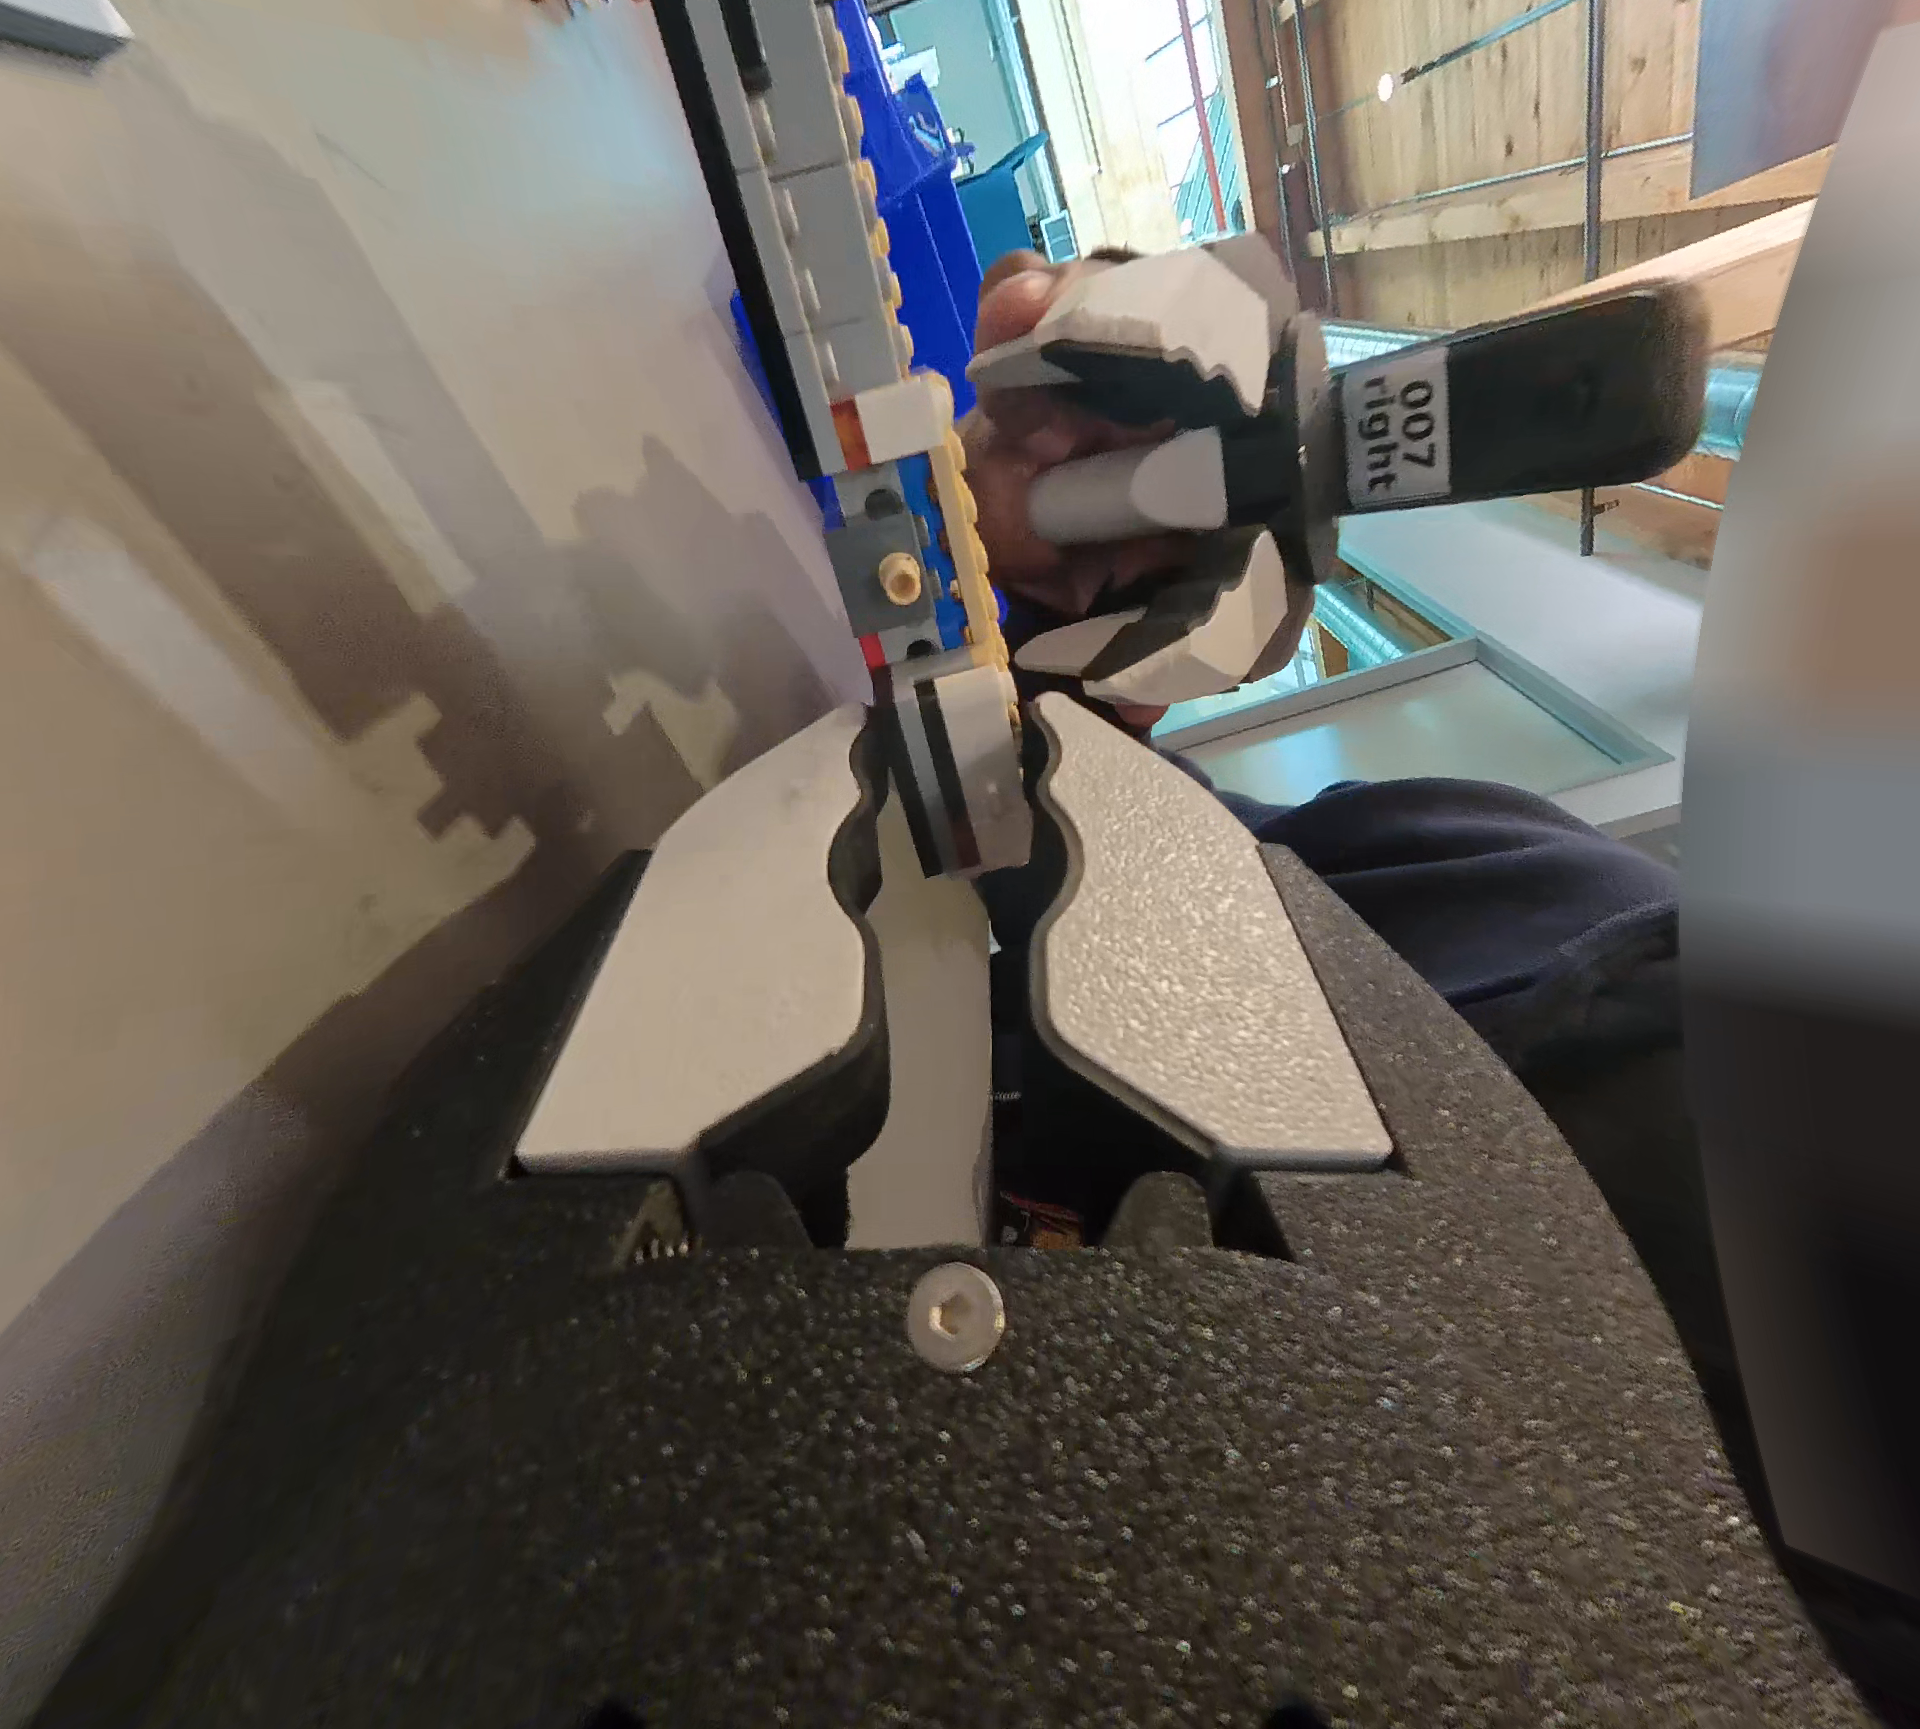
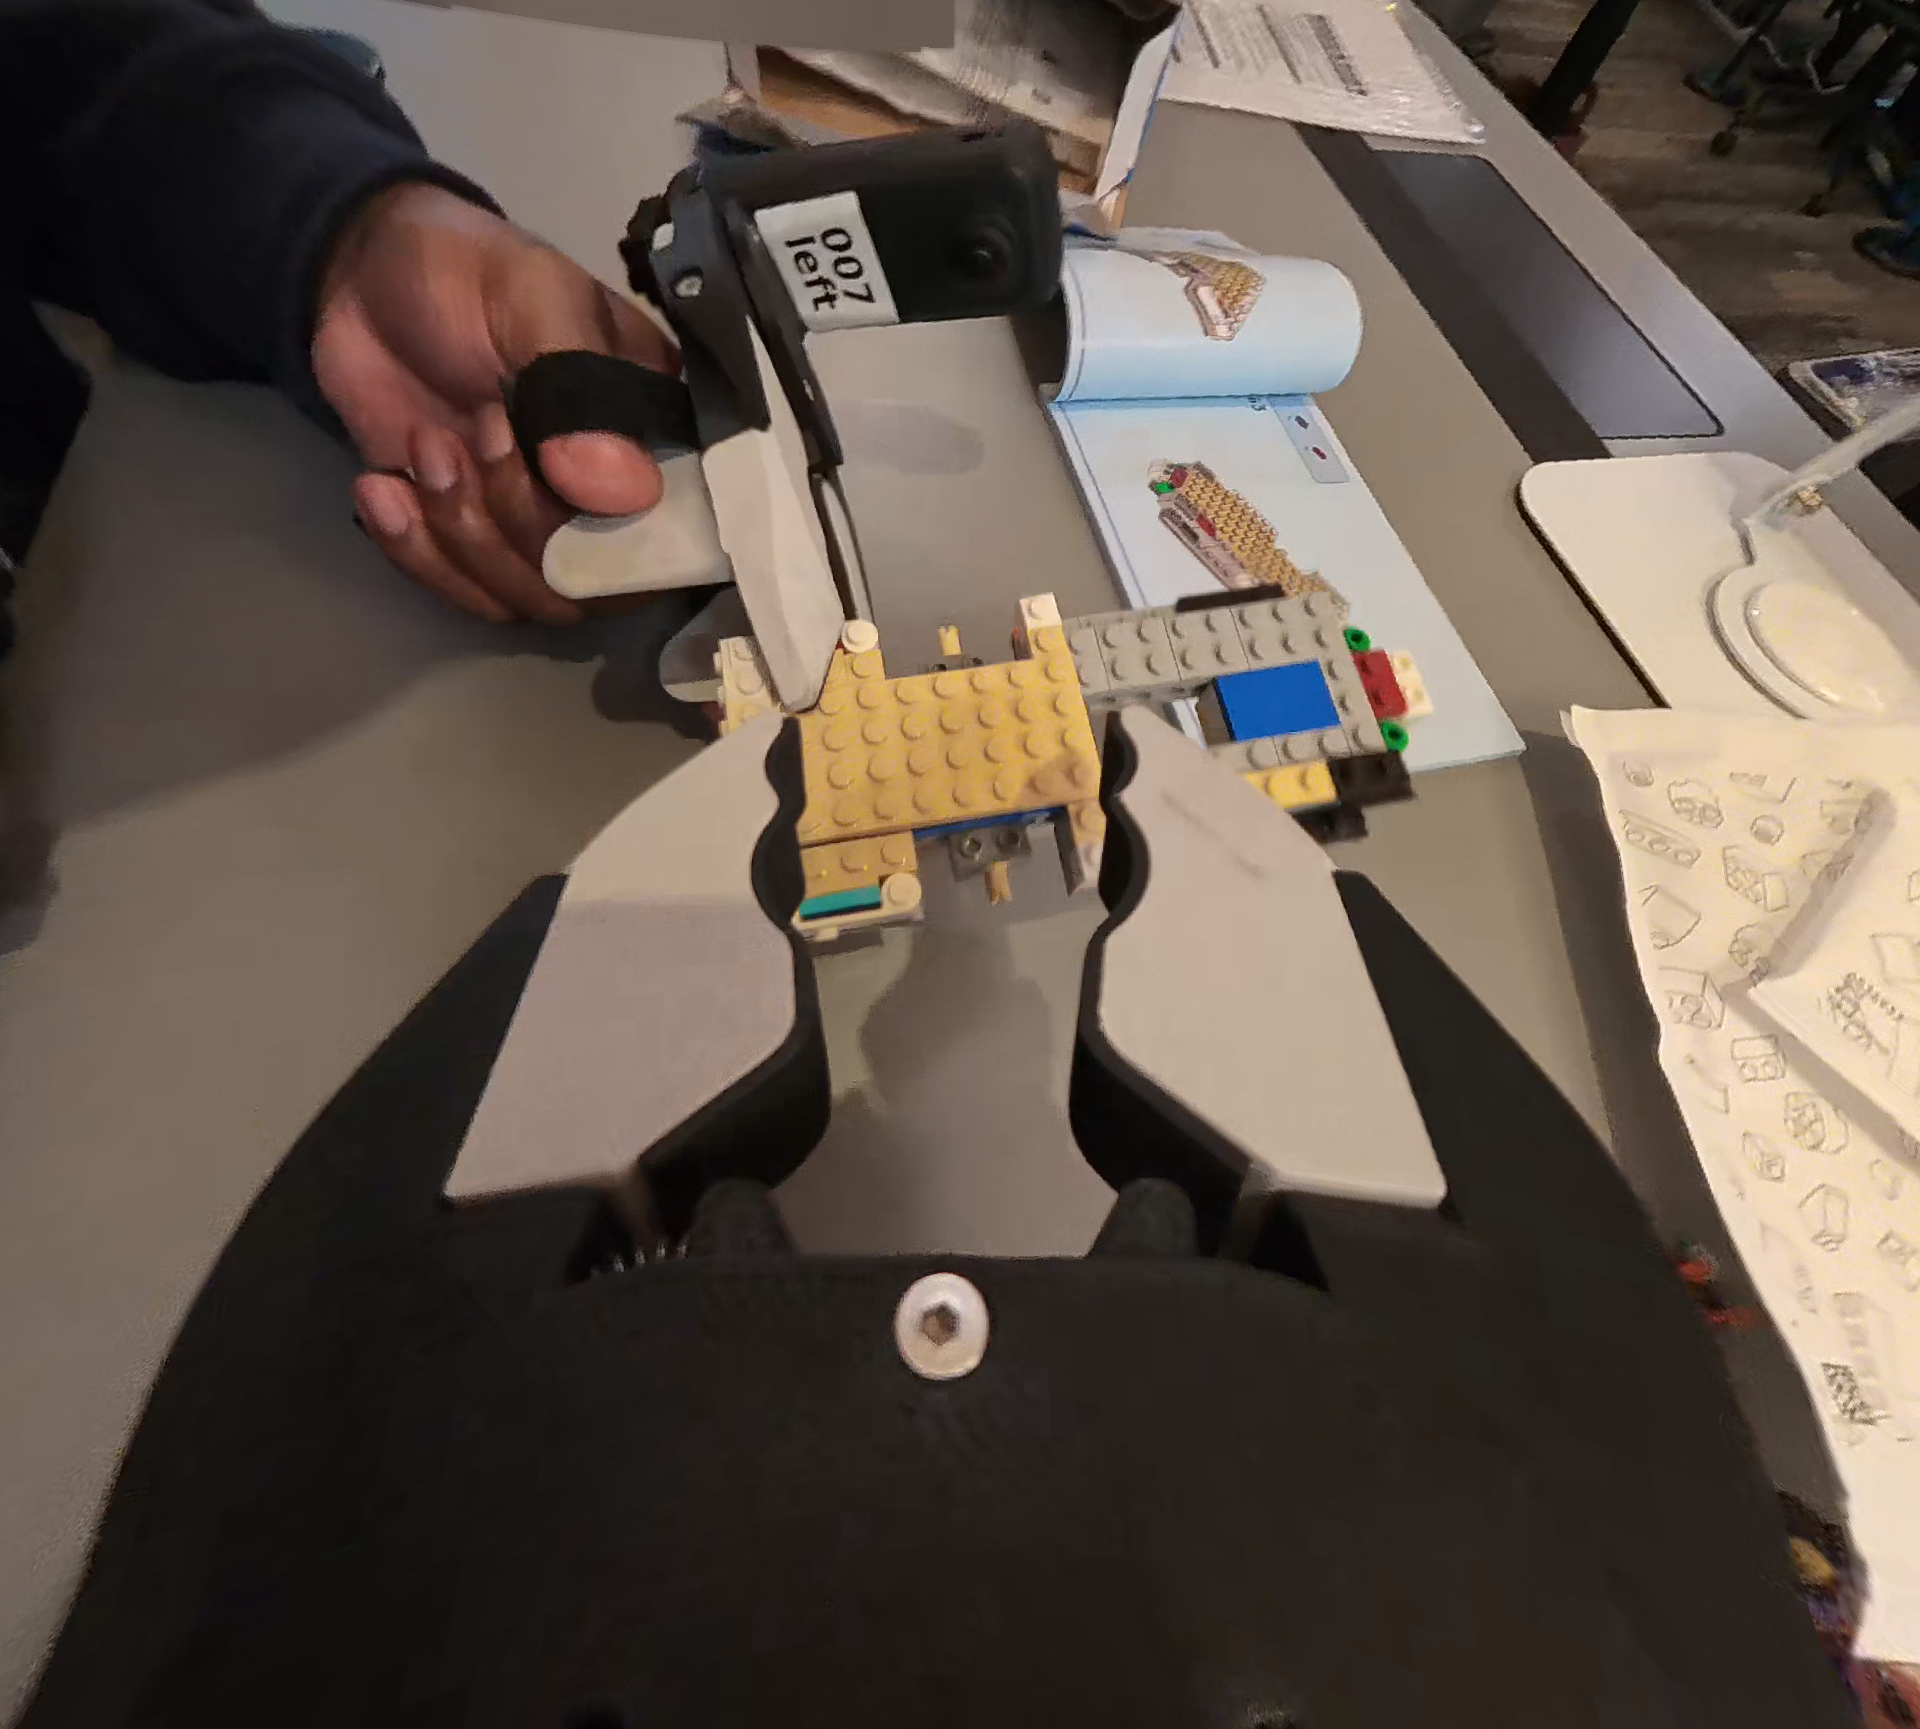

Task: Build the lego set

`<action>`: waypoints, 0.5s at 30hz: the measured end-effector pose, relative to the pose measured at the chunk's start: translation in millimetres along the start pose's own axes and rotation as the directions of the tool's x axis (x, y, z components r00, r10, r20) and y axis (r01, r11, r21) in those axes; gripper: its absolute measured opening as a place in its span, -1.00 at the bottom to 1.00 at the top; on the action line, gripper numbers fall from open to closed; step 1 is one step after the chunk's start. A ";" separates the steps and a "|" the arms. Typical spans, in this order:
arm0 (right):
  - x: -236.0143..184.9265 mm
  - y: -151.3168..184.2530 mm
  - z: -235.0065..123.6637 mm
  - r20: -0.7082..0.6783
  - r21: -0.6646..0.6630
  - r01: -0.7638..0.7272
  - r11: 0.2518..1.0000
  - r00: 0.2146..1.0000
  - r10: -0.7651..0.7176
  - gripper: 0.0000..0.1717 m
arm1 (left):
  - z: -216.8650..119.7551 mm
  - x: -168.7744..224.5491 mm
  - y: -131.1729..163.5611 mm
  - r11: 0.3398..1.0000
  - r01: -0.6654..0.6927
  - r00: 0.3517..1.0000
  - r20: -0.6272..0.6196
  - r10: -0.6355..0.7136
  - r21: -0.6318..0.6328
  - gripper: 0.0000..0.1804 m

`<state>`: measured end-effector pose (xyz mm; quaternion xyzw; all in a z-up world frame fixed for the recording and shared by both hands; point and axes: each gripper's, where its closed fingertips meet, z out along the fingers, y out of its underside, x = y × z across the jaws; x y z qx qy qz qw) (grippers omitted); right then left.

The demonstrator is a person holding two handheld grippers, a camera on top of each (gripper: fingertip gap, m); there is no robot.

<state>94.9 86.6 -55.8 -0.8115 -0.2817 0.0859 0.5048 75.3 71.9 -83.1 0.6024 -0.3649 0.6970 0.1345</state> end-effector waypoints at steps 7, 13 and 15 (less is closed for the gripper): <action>-16.8 12.5 12.8 0.113 -0.135 0.037 0.990 0.993 -0.022 -0.32 | 3.3 3.2 9.5 0.999 0.007 1.000 -0.007 -0.007 -0.050 -0.72; -15.1 14.1 13.1 0.122 -0.142 0.019 0.990 0.993 -0.002 -0.29 | 3.4 3.1 10.2 0.998 0.009 1.000 -0.010 -0.010 -0.055 -0.72; -14.5 15.5 13.0 0.117 -0.150 0.027 0.988 0.993 -0.010 -0.28 | 3.4 2.3 10.2 0.998 0.009 1.000 -0.007 -0.010 -0.056 -0.72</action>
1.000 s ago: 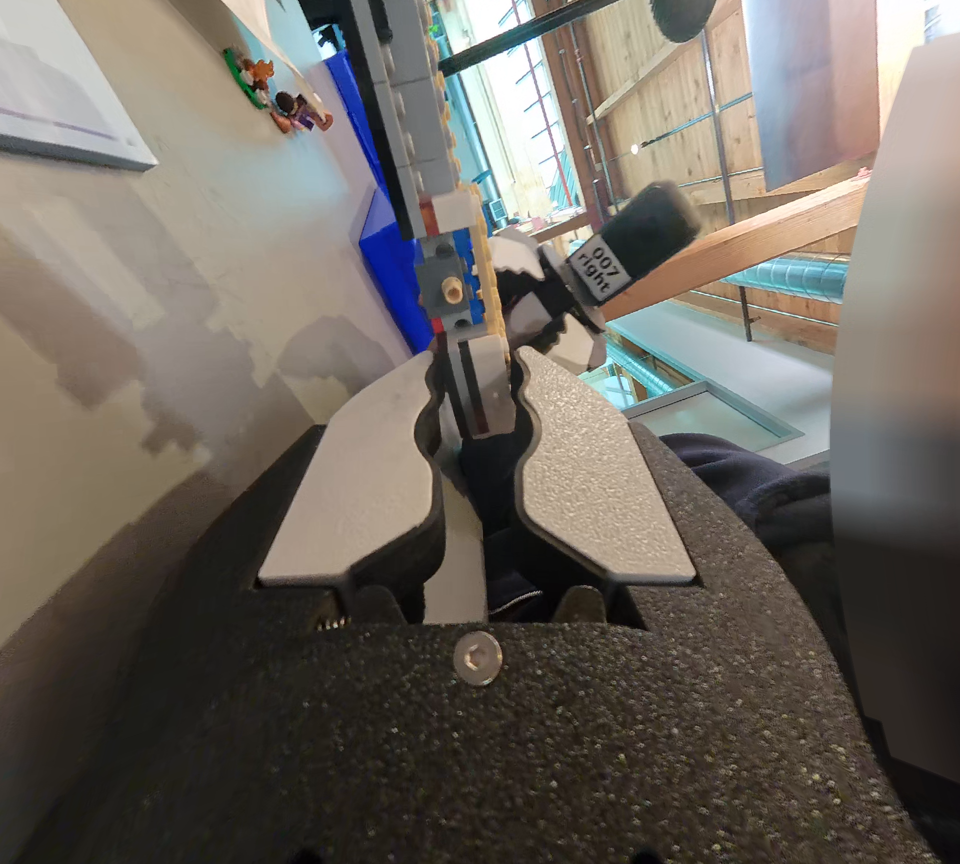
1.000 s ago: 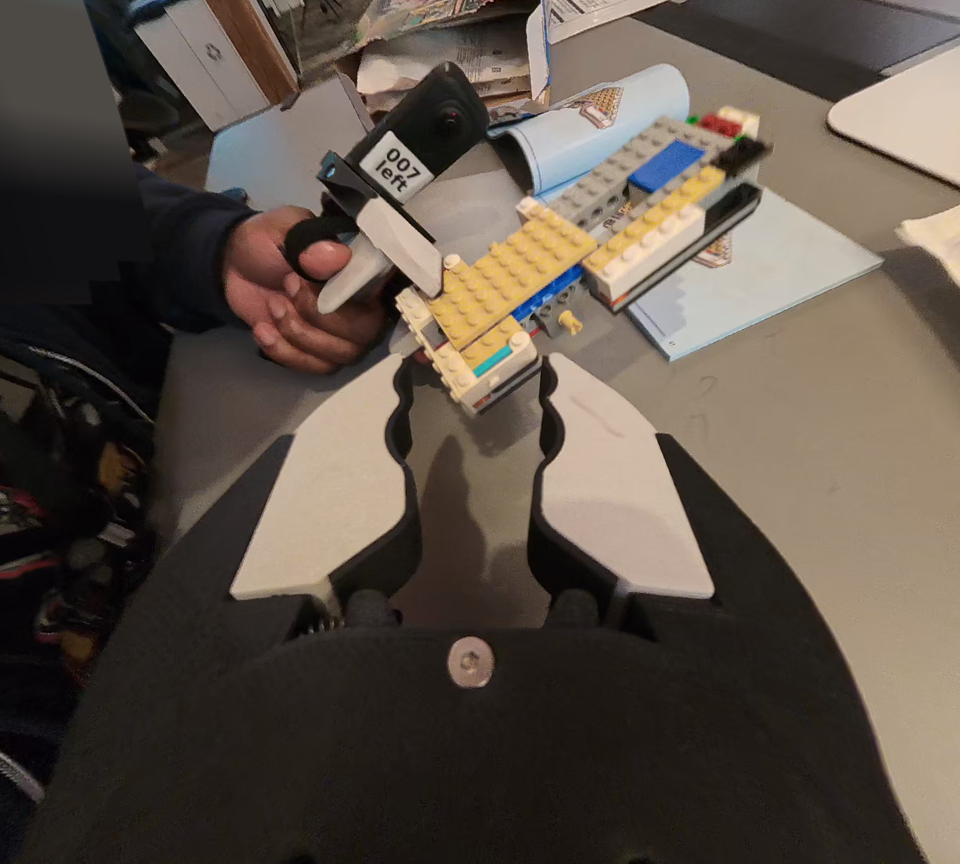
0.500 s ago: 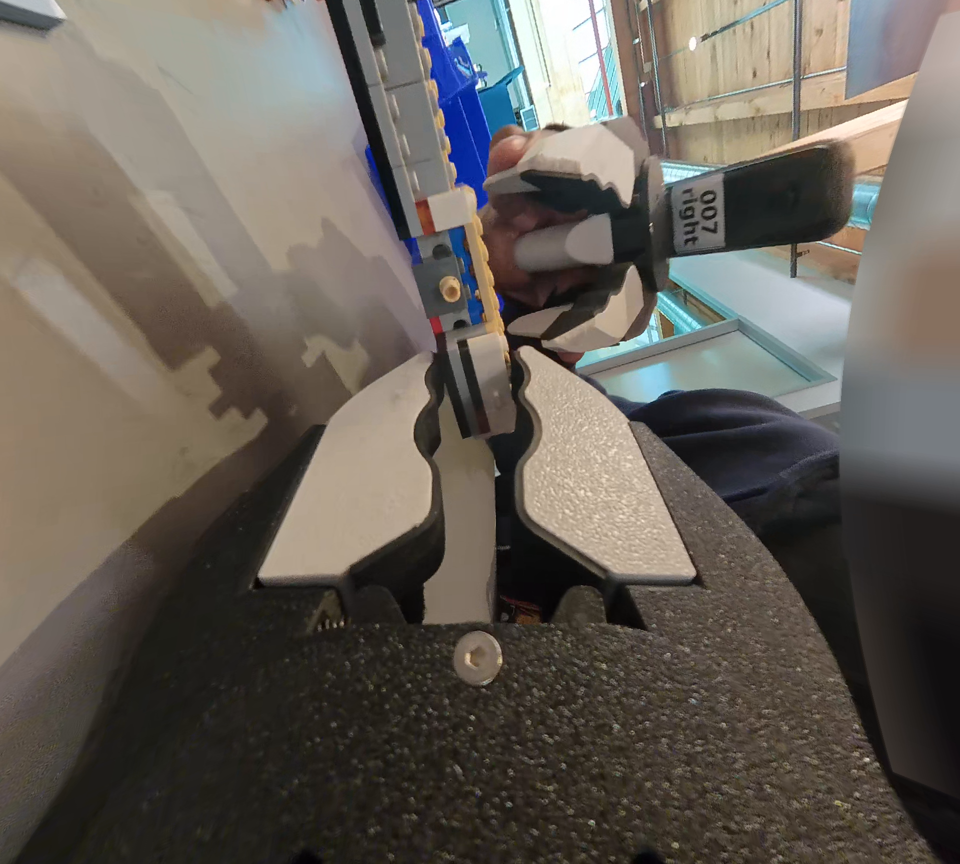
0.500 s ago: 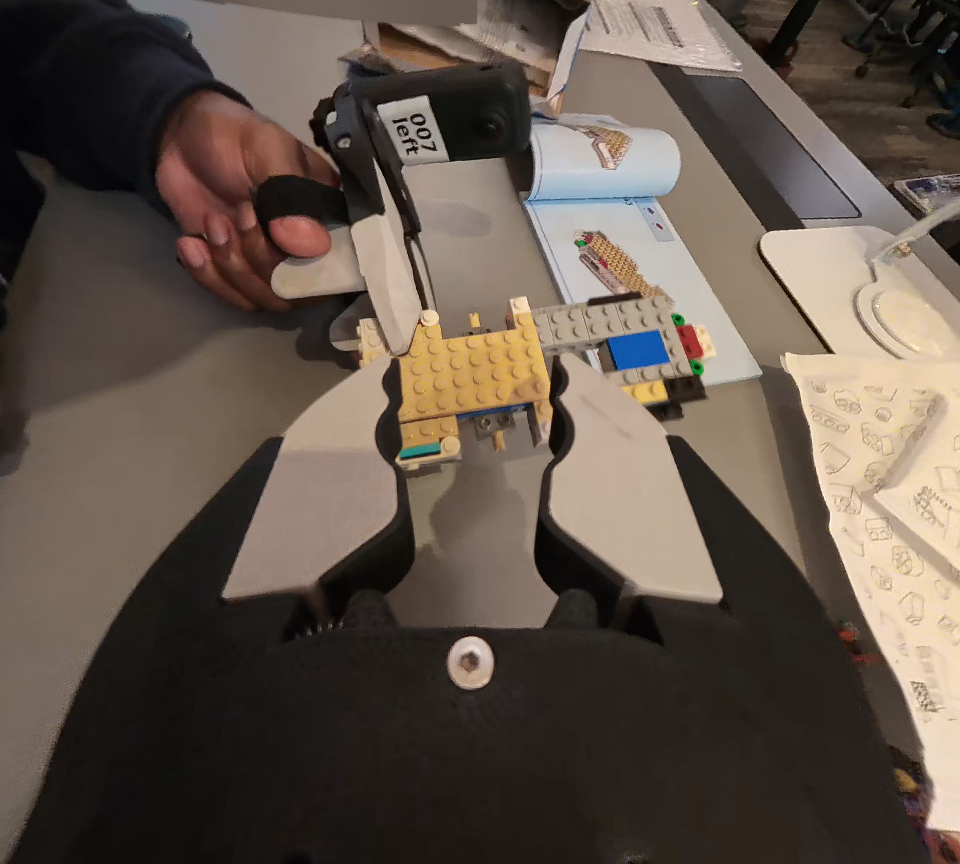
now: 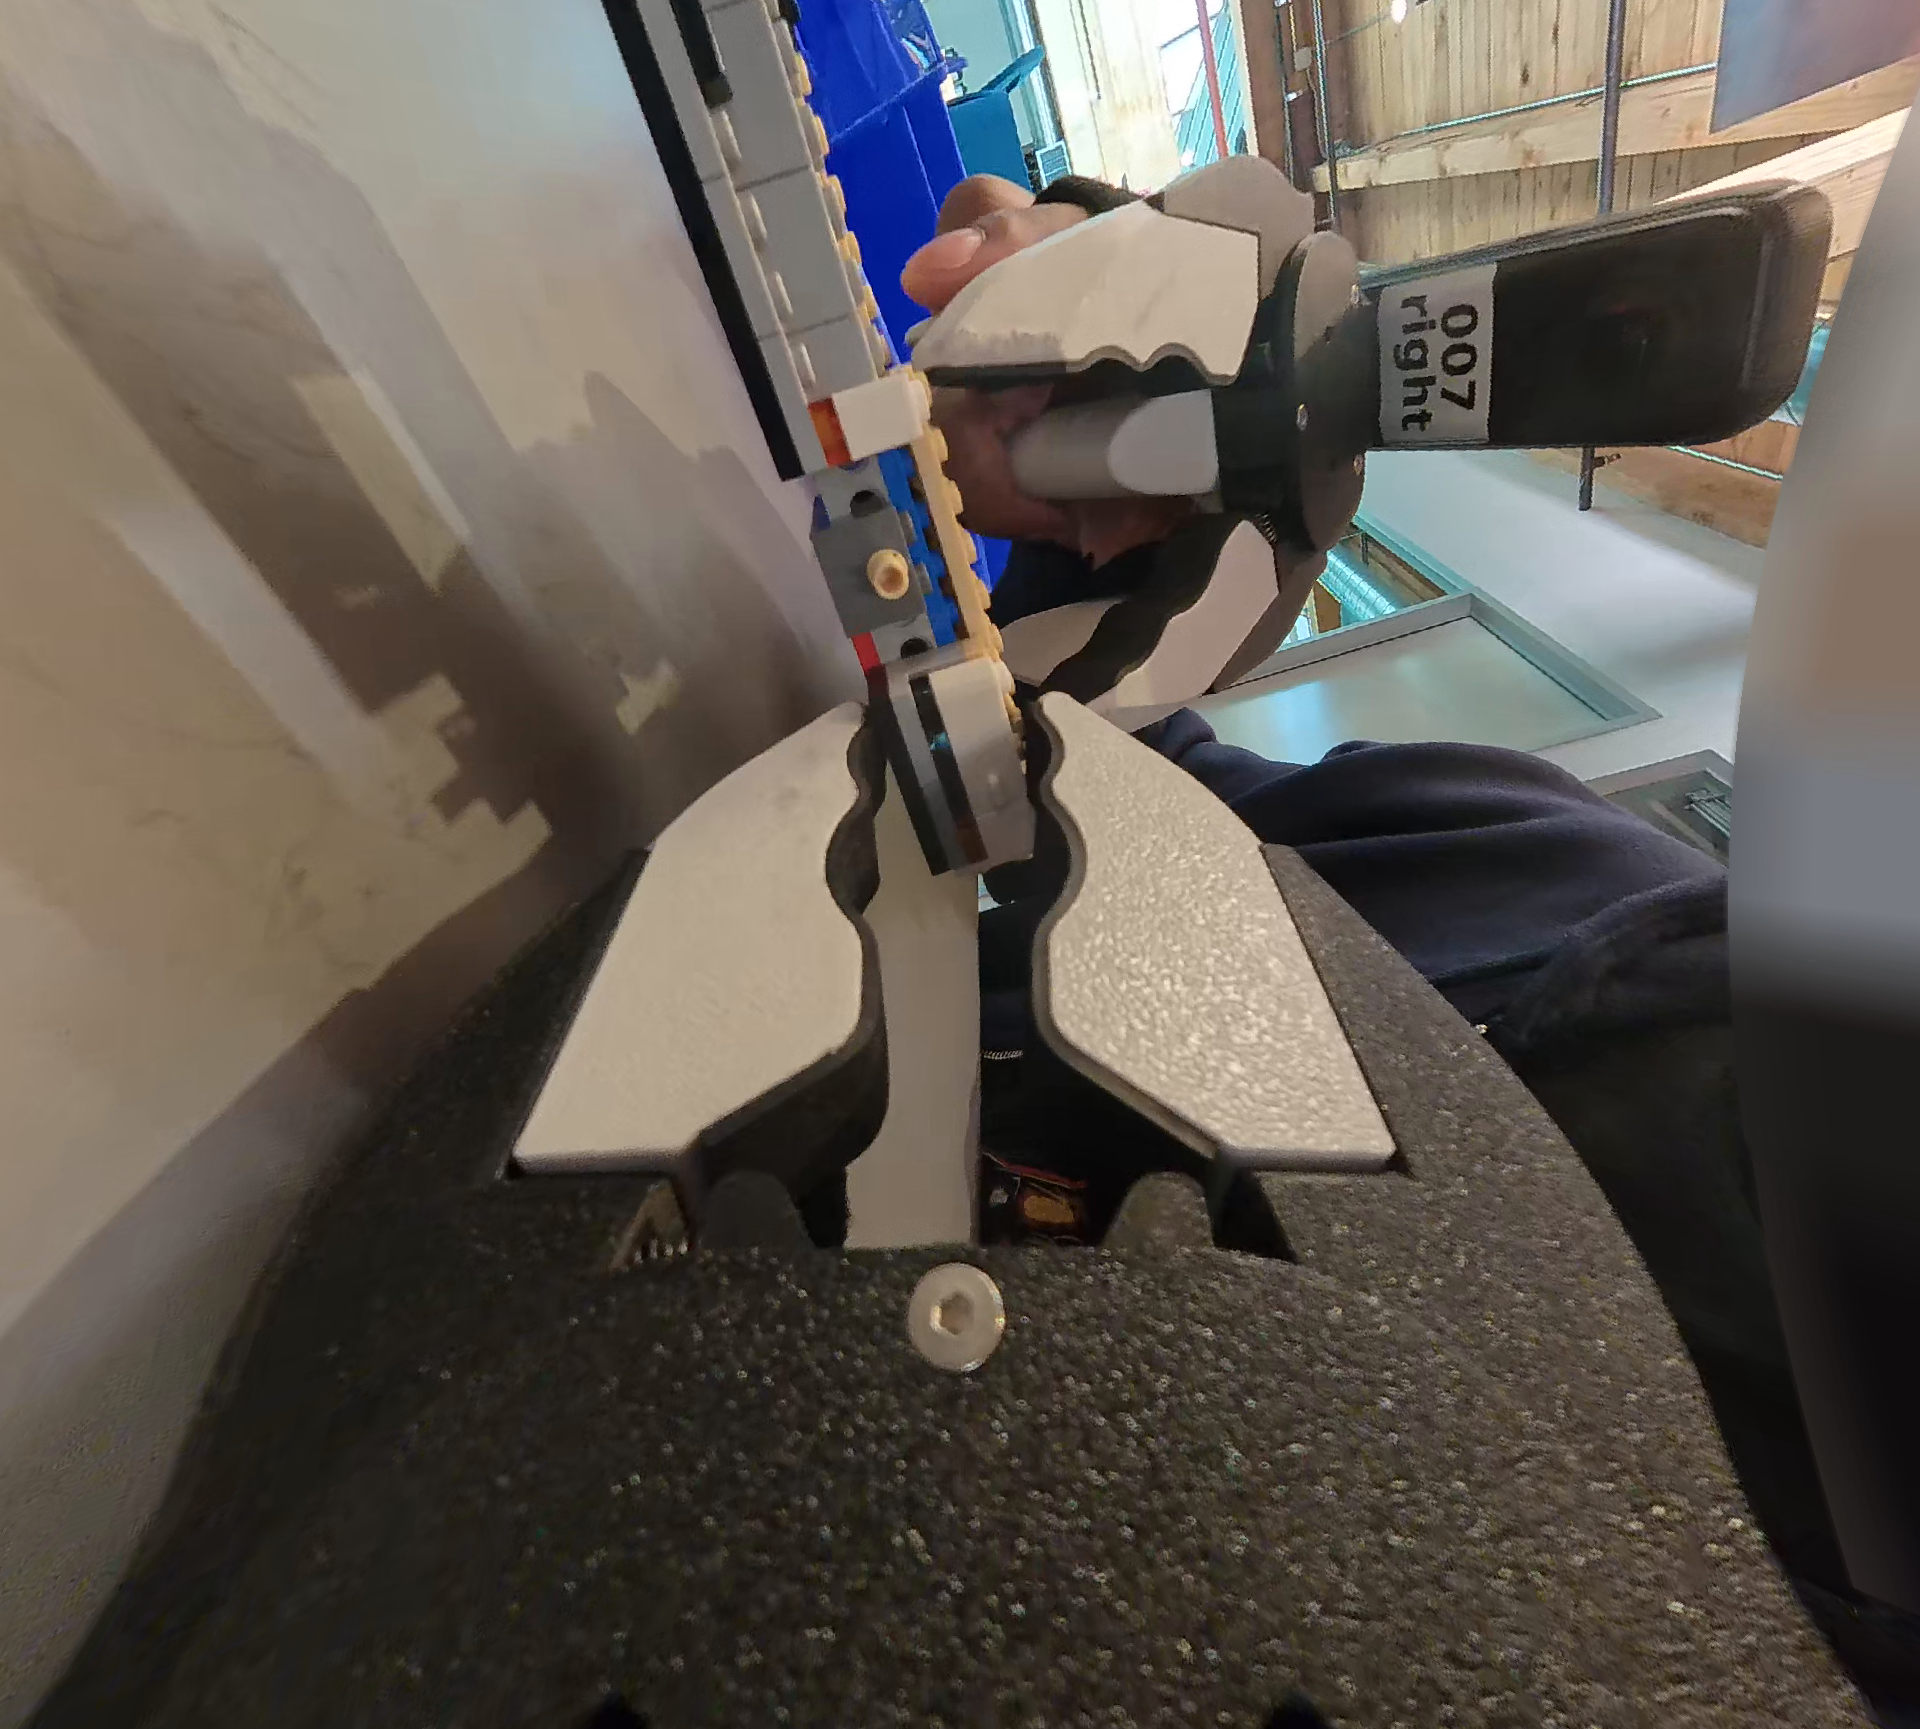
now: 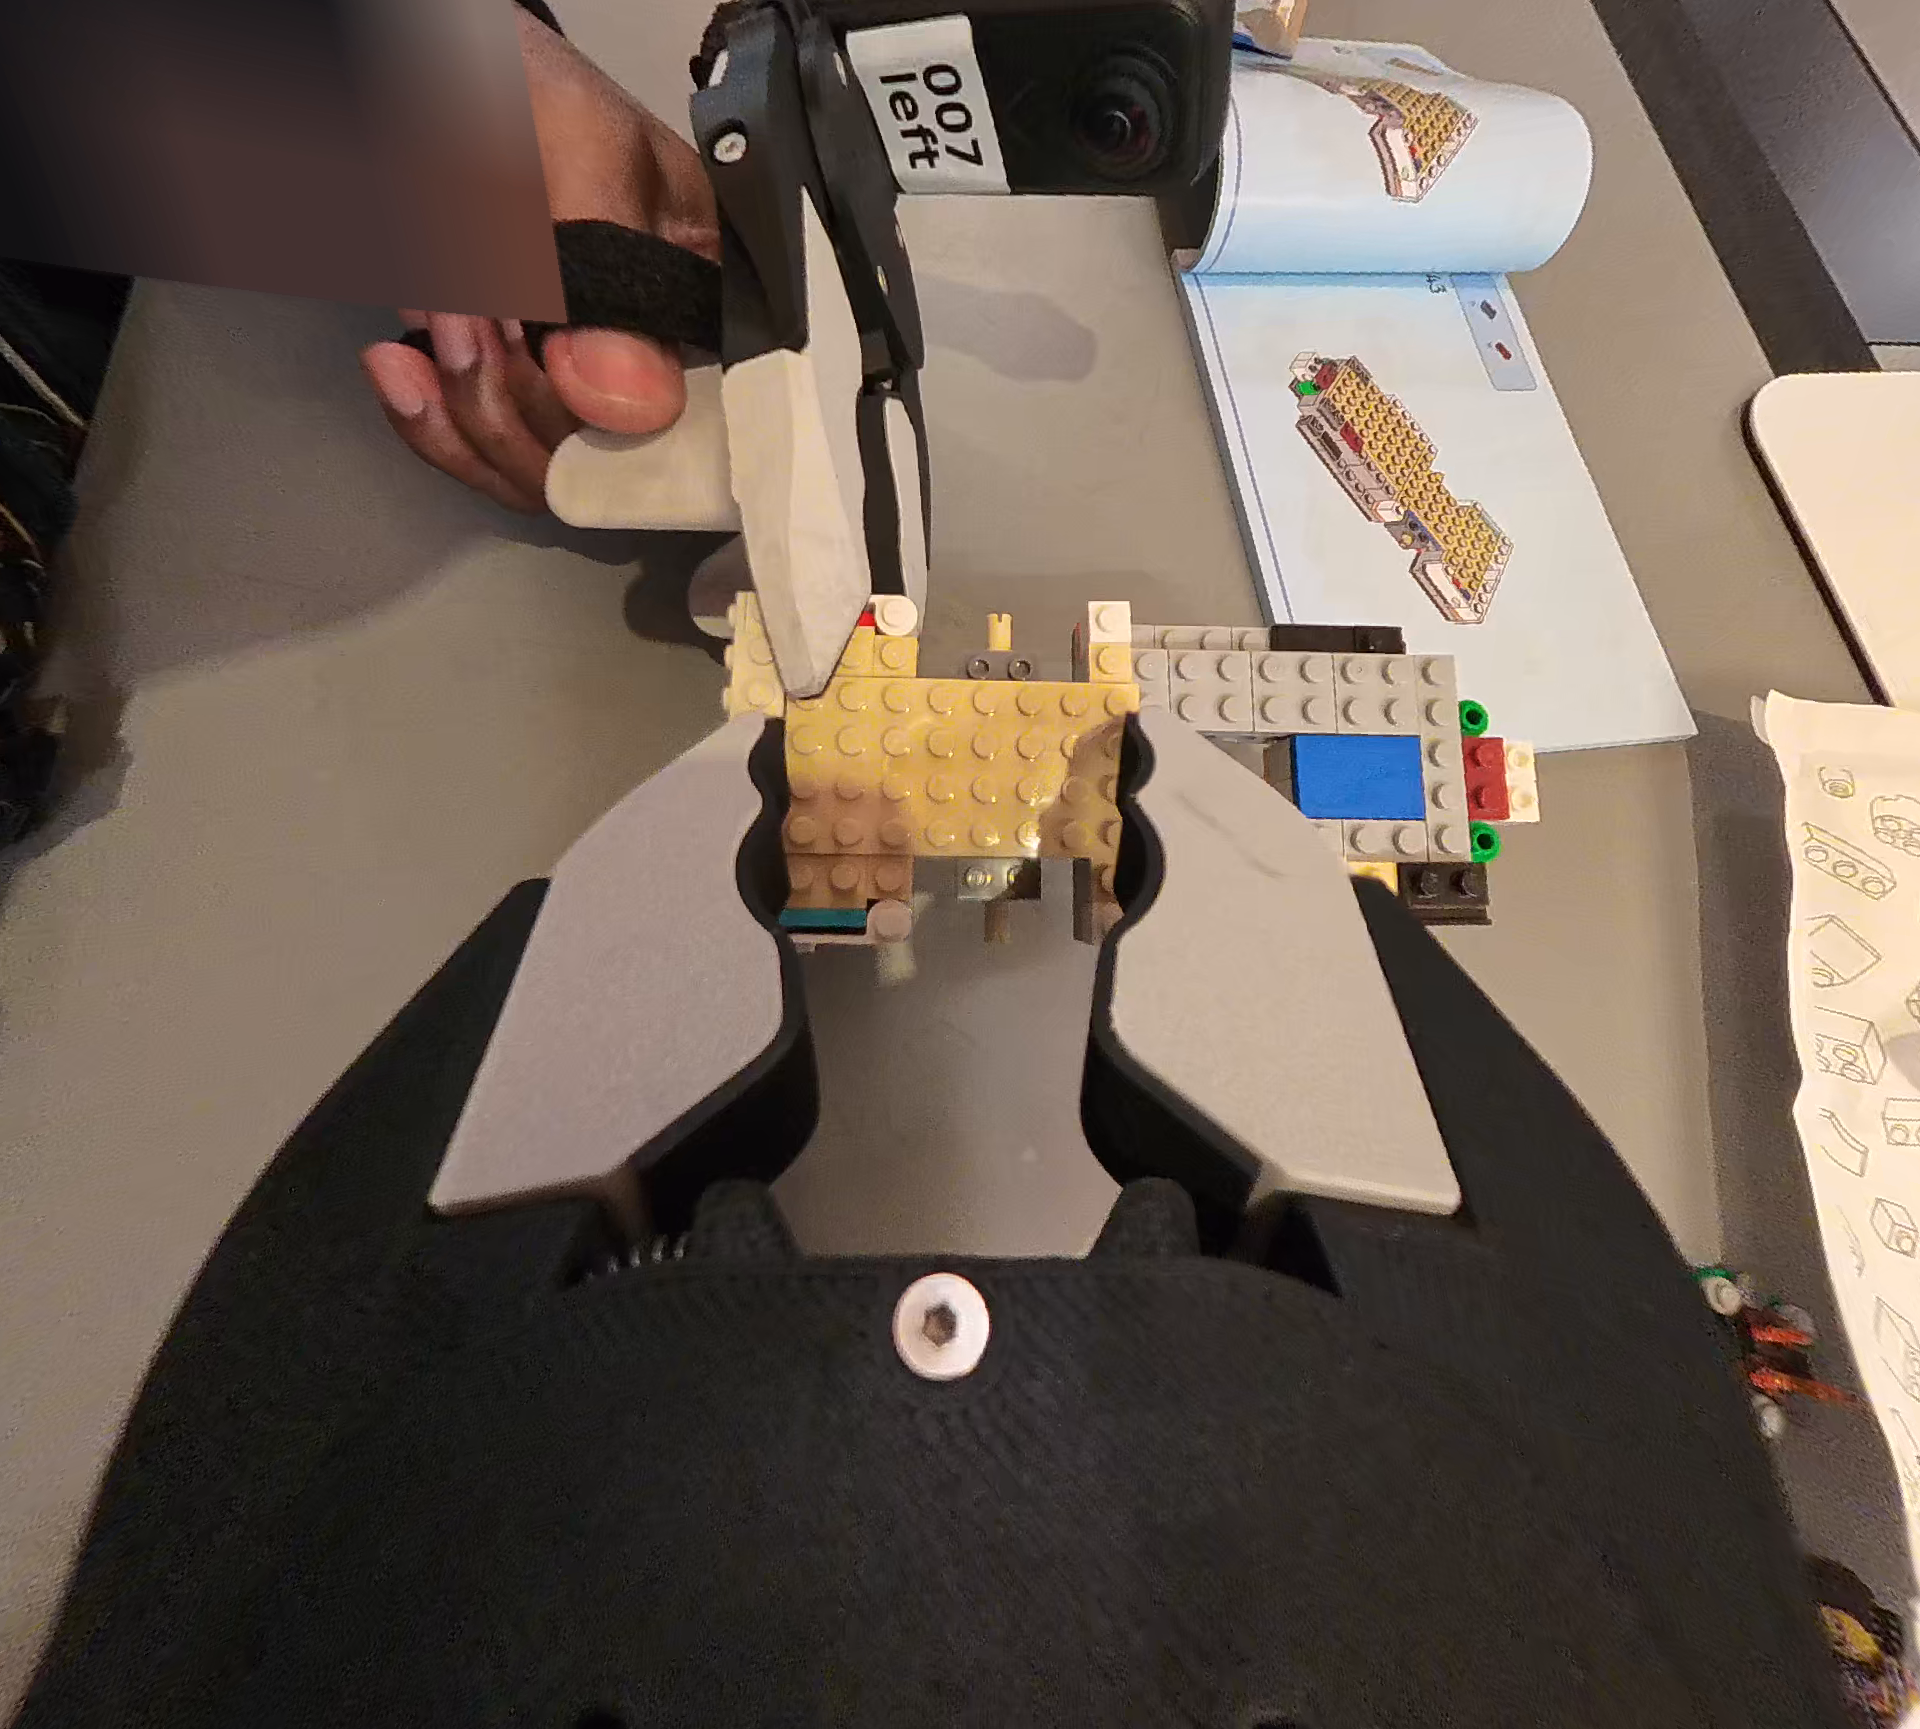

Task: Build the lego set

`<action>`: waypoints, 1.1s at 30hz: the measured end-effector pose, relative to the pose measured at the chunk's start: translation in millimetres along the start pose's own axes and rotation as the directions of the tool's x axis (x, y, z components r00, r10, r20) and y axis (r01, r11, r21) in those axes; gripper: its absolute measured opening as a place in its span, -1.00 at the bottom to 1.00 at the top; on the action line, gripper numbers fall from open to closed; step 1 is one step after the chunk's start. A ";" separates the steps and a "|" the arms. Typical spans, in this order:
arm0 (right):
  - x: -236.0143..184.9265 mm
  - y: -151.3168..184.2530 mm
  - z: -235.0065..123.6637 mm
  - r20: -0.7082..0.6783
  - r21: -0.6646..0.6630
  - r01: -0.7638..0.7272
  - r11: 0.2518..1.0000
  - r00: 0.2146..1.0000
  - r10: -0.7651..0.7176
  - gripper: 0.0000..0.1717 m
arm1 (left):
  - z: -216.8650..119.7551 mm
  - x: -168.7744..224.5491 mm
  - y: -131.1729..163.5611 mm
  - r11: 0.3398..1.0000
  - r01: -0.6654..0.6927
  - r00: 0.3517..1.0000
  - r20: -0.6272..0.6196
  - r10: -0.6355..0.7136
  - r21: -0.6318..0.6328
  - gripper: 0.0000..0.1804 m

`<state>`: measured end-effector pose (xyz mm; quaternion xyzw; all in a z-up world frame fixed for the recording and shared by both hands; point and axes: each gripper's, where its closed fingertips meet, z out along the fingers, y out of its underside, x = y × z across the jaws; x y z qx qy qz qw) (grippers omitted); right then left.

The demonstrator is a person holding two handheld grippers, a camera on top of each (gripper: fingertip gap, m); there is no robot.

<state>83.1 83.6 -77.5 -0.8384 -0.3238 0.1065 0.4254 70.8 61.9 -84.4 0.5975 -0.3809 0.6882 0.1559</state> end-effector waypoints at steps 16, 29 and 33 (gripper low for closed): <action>-3.0 14.9 2.4 0.008 -0.102 0.005 0.995 1.000 -0.004 -0.19 | 3.7 -0.2 9.0 0.998 -0.038 0.999 0.016 0.039 -0.055 -0.72; 31.5 10.2 -12.4 -0.113 -0.061 -0.030 0.998 0.993 0.023 -0.19 | 7.3 3.9 16.7 0.993 -0.057 0.998 -0.005 0.057 -0.099 -0.72; 39.7 12.9 -15.0 -0.130 -0.071 -0.026 0.997 0.991 0.017 -0.19 | 7.3 4.7 17.3 0.993 -0.056 0.998 -0.013 0.055 -0.103 -0.72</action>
